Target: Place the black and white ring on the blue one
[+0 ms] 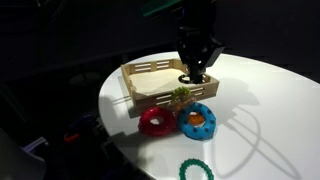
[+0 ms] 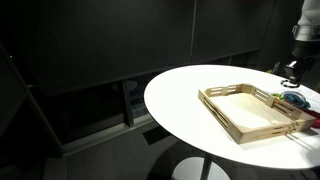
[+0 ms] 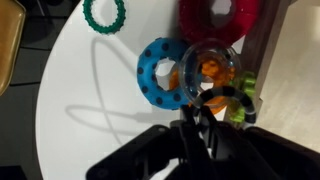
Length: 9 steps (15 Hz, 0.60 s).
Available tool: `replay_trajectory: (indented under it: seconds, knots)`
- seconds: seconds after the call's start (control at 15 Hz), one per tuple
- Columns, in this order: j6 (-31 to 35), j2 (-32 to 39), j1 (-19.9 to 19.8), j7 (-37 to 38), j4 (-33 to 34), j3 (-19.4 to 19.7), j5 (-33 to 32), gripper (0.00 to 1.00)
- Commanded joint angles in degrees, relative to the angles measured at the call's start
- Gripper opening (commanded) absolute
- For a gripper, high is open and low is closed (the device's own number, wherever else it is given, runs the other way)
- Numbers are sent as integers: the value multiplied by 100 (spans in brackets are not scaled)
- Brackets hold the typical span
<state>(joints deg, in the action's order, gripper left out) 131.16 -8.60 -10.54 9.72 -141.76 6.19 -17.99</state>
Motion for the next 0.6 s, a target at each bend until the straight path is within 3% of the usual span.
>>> replay_trajectory:
  seconds: [0.0,0.2,0.33,0.53]
  knots:
    - [-236,-103,-128,241,-26,87,-248,6]
    - [-317,-83,-176,254,-48,129,-236,7]
    - [-387,-76,-175,254,-51,144,-202,39]
    - [-476,-72,-160,249,-63,151,-165,61]
